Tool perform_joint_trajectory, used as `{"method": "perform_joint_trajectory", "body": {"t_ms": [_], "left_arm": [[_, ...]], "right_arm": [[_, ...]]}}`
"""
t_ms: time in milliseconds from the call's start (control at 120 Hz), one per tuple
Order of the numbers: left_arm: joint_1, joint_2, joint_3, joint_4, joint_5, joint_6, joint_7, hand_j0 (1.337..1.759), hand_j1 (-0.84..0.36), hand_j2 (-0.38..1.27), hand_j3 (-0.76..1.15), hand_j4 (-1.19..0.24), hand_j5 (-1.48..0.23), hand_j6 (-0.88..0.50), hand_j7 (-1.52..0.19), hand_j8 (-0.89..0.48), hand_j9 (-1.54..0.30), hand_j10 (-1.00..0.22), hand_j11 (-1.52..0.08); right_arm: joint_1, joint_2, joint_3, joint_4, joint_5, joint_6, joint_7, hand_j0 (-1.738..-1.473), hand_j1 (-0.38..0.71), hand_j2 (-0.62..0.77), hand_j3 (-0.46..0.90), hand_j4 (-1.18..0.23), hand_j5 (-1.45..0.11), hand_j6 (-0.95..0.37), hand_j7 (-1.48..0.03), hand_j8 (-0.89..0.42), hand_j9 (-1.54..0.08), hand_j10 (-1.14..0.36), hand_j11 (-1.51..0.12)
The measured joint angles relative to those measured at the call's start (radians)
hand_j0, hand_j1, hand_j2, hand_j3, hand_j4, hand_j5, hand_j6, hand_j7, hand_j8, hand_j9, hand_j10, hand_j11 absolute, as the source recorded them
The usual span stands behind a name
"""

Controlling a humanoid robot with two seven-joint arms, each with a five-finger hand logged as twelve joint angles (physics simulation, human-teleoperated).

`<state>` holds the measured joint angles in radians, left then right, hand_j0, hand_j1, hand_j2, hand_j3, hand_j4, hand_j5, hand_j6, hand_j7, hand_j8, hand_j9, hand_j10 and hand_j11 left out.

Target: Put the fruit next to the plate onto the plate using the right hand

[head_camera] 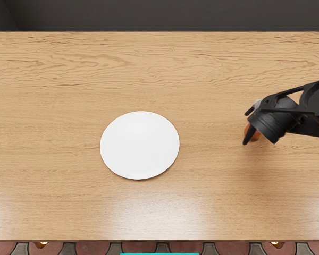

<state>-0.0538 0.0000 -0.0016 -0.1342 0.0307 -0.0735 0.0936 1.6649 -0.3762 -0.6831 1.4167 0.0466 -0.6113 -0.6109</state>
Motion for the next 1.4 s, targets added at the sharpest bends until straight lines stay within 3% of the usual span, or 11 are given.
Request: {"method": "perform_joint_trajectory", "body": {"t_ms": [558, 783, 1100, 1400], "left_arm": [[-0.001, 0.0, 0.0, 0.0, 0.0, 0.0, 0.0, 1.658, 0.07, 0.05, 0.0, -0.23, -0.3, -0.23, -0.3, -0.23, -0.3, -0.23, -0.3], [0.0, 0.0, 0.0, 0.0, 0.0, 0.0, 0.0, 1.658, 0.07, 0.05, 0.0, -0.23, -0.3, -0.23, -0.3, -0.23, -0.3, -0.23, -0.3], [-0.001, 0.0, 0.0, 0.0, 0.0, 0.0, 0.0, 1.658, 0.07, 0.05, 0.0, -0.23, -0.3, -0.23, -0.3, -0.23, -0.3, -0.23, -0.3], [-0.001, 0.0, 0.0, 0.0, 0.0, 0.0, 0.0, 1.658, 0.07, 0.05, 0.0, -0.23, -0.3, -0.23, -0.3, -0.23, -0.3, -0.23, -0.3]], "right_arm": [[-0.054, 0.052, -0.001, -0.104, -0.003, 0.0, 0.0, -1.658, 0.12, -0.08, 0.0, -0.39, -0.51, -0.39, -0.51, -0.39, -0.51, -0.39, -0.51], [-0.071, 0.066, -0.004, -0.134, -0.004, 0.001, 0.0, -1.658, 0.23, -0.08, 0.0, -0.48, -0.62, -0.48, -0.62, -0.47, -0.62, -0.48, -0.62], [-0.074, 0.043, -0.001, -0.136, 0.0, 0.001, 0.0, -1.655, 0.29, 0.24, 0.0, -0.63, -0.84, -0.63, -0.83, -0.44, -0.85, -0.51, -0.85], [-0.066, -0.022, 0.09, -0.127, 0.003, 0.001, 0.0, -1.656, 0.29, 0.33, 0.0, -0.68, -0.9, -0.68, -0.89, -0.47, -0.89, -0.54, -0.9]]}}
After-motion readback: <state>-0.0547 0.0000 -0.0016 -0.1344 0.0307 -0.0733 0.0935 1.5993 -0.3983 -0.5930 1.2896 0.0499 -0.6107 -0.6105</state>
